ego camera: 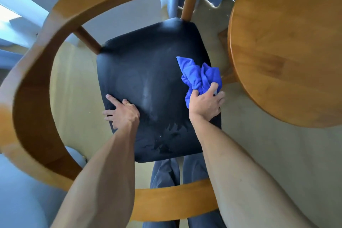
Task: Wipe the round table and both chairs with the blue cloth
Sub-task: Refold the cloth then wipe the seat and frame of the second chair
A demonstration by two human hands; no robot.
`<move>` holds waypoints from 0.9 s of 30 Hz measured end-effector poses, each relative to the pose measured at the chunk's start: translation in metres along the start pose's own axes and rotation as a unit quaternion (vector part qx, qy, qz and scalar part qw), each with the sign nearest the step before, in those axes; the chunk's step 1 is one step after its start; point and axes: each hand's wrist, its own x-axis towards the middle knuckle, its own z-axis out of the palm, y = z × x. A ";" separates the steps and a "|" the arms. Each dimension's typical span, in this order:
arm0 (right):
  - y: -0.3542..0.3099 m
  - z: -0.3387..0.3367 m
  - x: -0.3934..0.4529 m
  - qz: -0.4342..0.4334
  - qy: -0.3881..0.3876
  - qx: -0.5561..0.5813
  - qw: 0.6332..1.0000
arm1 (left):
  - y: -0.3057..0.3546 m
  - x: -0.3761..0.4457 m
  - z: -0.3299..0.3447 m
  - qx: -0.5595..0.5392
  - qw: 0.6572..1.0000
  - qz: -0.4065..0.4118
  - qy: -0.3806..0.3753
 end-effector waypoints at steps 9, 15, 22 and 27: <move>0.087 -0.012 -0.035 0.356 -0.081 0.089 0.927 | -0.005 0.002 0.005 0.004 1.000 0.012 0.023; 0.058 -0.007 -0.034 0.269 -0.016 0.067 0.961 | -0.001 0.000 0.005 0.014 0.999 0.031 0.039; 0.007 0.008 -0.066 -0.100 -0.068 -0.057 0.991 | -0.019 0.005 -0.012 0.017 0.997 0.074 0.024; 0.033 0.010 -0.110 -0.347 -0.173 -0.194 0.901 | -0.052 0.013 -0.021 -0.046 0.993 0.098 0.043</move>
